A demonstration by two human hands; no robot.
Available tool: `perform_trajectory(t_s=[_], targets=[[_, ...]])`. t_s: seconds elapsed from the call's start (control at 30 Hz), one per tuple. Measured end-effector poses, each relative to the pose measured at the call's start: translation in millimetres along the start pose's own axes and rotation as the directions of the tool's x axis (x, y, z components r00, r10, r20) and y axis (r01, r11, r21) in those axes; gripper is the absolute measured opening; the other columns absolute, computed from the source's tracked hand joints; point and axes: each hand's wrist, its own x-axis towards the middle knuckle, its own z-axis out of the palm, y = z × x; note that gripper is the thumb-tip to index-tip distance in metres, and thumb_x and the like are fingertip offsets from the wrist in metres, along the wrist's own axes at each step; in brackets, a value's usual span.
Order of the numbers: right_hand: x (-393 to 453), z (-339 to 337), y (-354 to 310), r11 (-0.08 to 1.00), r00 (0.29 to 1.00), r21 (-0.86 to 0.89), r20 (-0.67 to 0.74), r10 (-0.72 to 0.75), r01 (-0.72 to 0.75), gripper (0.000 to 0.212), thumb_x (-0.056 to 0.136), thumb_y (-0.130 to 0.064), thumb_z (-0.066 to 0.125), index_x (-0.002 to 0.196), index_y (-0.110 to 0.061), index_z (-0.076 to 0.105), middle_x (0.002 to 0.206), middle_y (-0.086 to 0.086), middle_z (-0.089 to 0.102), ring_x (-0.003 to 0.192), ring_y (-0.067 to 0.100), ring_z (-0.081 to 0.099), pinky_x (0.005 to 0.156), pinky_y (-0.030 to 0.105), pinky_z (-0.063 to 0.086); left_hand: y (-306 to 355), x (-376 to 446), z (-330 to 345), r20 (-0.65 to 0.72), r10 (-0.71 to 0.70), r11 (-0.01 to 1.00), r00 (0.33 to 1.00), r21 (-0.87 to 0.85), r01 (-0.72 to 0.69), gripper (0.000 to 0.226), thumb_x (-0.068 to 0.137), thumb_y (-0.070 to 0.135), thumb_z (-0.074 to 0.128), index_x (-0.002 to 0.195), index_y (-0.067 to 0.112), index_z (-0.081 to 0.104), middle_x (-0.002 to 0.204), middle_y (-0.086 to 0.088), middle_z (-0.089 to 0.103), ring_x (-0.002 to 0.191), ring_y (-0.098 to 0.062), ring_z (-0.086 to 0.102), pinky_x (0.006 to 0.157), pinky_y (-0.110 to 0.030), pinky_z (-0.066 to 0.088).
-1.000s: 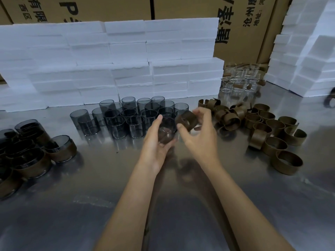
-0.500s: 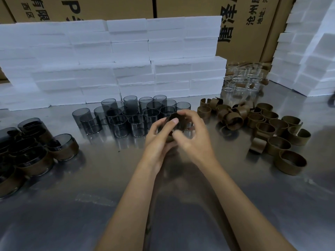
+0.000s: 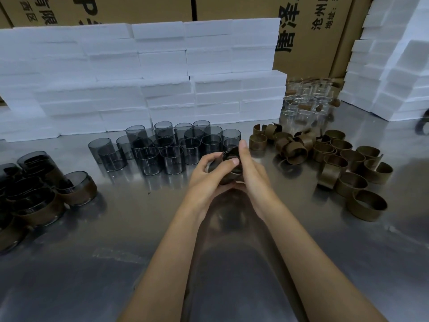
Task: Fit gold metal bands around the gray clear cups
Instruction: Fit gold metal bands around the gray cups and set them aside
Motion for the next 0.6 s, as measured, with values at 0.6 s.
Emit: perform_trajectory(t_s=[0.6], targets=[[3.8, 1.5, 3.7, 0.999, 0.985, -0.012, -0.164, -0.046, 0.045, 0.048, 0.102, -0.054, 0.050, 0.096, -0.015, 0.079, 0.089, 0.003, 0.079, 0.090, 0.016, 0.076, 0.084, 0.035, 0.062, -2.5, -0.8, 4.0, 0.010, 0.002, 0.997, 1.000, -0.075, -0.001, 0.047, 0.087, 0.015, 0.081, 0.129, 0.010, 0.060, 0.110, -0.015, 0.075, 0.100, -0.030, 0.076, 0.085, -0.054, 0.062]])
